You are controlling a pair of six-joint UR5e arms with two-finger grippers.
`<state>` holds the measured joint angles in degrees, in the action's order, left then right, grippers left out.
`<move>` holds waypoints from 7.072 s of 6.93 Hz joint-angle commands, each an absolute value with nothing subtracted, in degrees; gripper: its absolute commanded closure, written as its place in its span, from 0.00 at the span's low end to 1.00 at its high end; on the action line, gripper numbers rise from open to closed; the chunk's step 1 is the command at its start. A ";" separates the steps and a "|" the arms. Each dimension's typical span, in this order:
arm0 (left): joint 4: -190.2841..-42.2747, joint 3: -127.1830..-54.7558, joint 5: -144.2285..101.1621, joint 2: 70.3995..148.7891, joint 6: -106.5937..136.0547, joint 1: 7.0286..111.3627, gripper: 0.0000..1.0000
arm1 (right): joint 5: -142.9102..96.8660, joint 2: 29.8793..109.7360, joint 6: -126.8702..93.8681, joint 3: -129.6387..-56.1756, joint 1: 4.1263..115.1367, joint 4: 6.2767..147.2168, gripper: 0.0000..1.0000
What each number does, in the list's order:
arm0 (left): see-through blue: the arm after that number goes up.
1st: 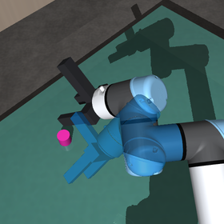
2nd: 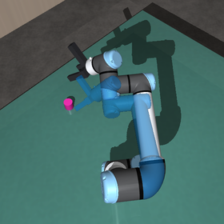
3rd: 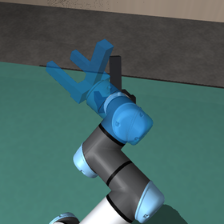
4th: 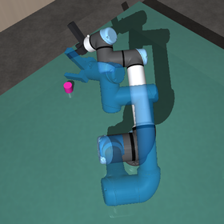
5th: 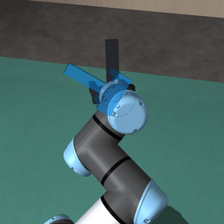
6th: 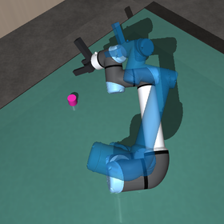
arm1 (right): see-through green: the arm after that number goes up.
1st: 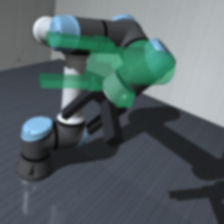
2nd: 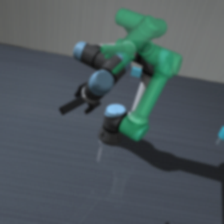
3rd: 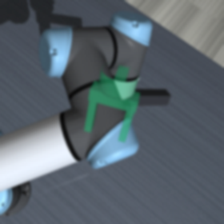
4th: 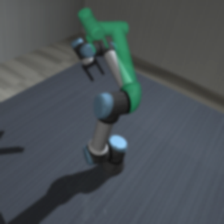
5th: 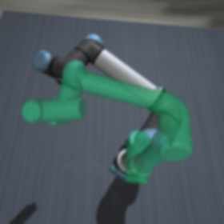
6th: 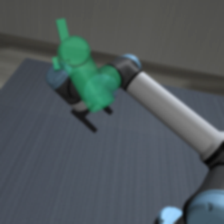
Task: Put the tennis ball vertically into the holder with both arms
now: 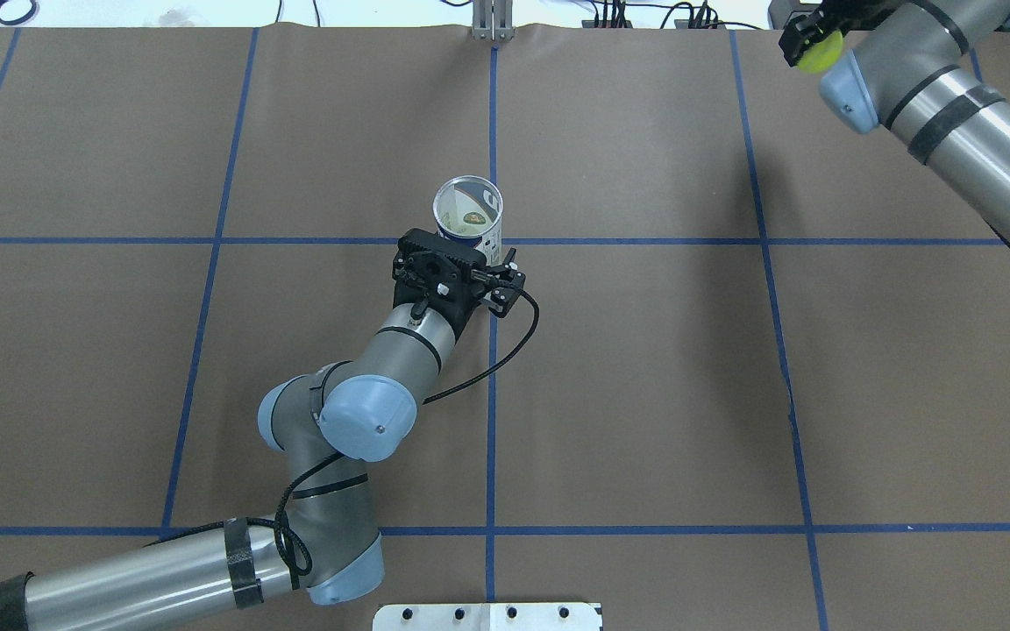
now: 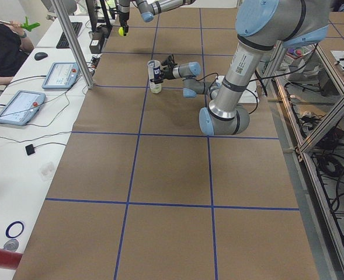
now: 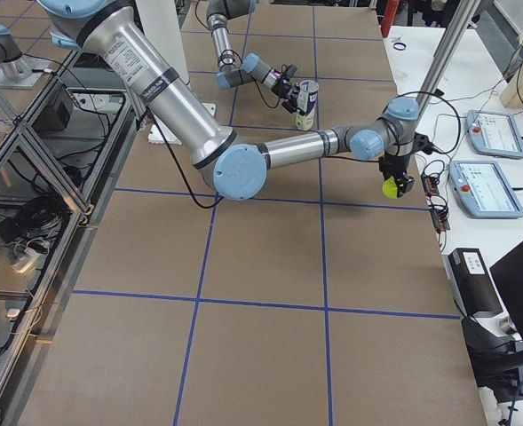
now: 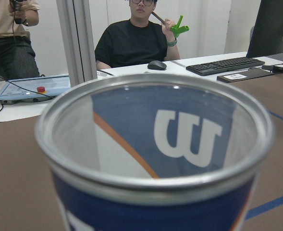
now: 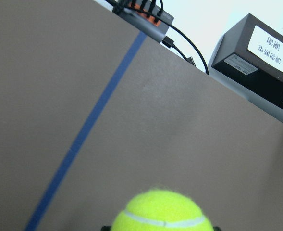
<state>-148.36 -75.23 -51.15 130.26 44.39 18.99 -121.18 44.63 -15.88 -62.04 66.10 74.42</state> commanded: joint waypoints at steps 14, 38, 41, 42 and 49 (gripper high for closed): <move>-148.27 -75.06 -51.24 130.87 44.30 18.81 0.01 | -123.93 41.20 -62.93 -94.55 43.15 85.25 1.00; -144.61 -83.11 -54.84 125.18 43.07 18.55 0.01 | -131.28 37.71 -61.96 -93.43 53.77 85.61 0.01; -134.23 -95.51 -60.02 116.84 43.07 16.70 0.01 | -136.12 37.97 -61.96 -93.43 58.16 85.69 0.01; -131.51 -99.19 -65.42 112.98 43.07 16.79 0.01 | -138.58 38.58 -62.05 -93.51 60.62 86.65 0.01; -102.92 -111.11 -116.46 105.83 42.46 51.88 0.01 | -133.51 60.35 -9.84 -92.37 75.48 97.18 0.01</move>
